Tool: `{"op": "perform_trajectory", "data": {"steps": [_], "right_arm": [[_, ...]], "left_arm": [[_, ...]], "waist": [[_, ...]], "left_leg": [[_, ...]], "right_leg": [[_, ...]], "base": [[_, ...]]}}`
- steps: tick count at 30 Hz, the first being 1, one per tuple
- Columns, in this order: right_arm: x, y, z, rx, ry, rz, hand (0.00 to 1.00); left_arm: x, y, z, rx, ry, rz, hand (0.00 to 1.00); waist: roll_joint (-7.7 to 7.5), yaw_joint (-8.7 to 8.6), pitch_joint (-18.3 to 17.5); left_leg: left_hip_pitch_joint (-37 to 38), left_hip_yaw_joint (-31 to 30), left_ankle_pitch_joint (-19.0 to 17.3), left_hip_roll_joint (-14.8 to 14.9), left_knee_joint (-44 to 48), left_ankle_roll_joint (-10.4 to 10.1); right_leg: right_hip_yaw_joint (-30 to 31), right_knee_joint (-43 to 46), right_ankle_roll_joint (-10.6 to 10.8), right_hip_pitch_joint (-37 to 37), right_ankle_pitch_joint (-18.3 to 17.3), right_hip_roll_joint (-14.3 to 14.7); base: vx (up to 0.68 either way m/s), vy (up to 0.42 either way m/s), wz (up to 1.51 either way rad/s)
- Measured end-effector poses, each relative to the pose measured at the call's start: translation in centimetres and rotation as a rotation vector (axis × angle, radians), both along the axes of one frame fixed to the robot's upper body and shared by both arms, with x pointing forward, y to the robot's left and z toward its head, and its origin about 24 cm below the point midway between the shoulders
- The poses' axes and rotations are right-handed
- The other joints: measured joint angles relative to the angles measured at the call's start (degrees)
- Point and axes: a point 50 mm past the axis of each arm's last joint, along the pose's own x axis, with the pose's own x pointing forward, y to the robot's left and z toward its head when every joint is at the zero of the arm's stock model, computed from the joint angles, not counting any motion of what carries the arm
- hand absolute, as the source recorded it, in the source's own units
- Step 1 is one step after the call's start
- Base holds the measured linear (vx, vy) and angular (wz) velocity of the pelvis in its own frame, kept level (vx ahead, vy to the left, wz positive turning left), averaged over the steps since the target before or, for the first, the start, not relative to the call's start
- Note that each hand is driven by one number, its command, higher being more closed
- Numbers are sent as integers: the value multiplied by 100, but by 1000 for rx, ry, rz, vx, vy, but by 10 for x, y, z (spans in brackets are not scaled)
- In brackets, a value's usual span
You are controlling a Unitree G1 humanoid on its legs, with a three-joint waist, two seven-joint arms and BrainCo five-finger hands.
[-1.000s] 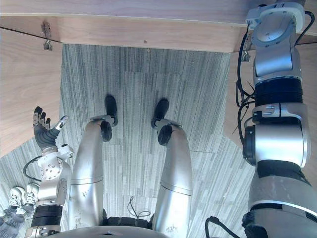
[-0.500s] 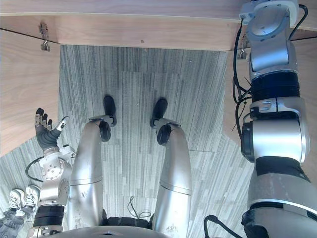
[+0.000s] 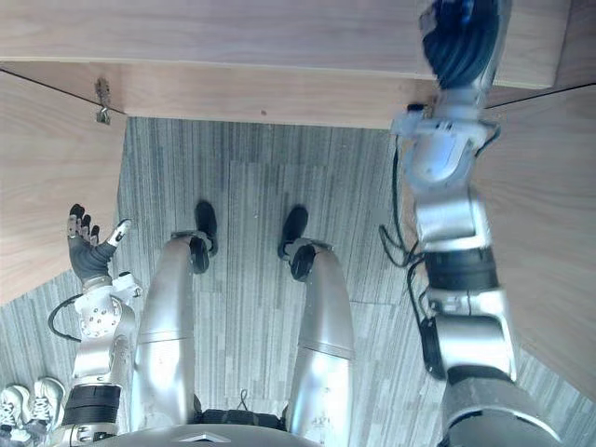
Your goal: Walk over to the cabinet, pick up the folder, carry it to the office cabinet, place the folder inside the office cabinet, then close the office cabinet door
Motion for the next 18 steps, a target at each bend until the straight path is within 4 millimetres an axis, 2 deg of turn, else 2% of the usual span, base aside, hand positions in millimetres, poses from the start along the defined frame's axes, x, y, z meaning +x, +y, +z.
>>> {"op": "perform_trajectory", "data": {"steps": [2,5,8,9,12,18], "right_arm": [[-11,8,-27,14,38,25,100],[-29,18,-71,20,136,69,100],[-43,30,-102,16,238,153,100],[-49,36,-116,18,289,190,0],[-58,44,-144,45,410,241,0],[-66,58,-226,185,767,277,0]], "left_arm": [[0,-2,-4,-5,23,-6,0],[-5,-3,-18,22,93,-26,0],[-16,-3,-36,19,172,-52,0],[-22,-4,-45,18,207,-68,0],[-31,-8,-60,15,276,-116,0],[-51,-15,-101,-9,467,-212,0]], "waist": [[1,7,-8],[-62,-10,-406],[-92,-49,-679],[-113,-80,-767],[-128,-129,-930],[-230,-168,-1393]], "left_leg": [[394,92,-96,39,-30,-8],[976,216,-211,87,-292,-8],[1620,331,-254,112,-611,-13],[1905,391,-259,115,-750,-17],[2437,434,-279,106,-1018,-8],[3788,718,-200,59,-1919,15]], "right_leg": [[5,-69,20,378,-25,20],[-28,-426,60,946,-32,29],[-80,-850,114,1569,7,18],[-102,-1019,142,1853,25,10],[-185,-1360,184,2418,76,11],[-157,-2385,265,3702,386,119]], "base": [[-17,8,-10],[2,18,-16],[51,38,-19],[80,51,-12],[102,46,-1],[139,41,-9]]}}
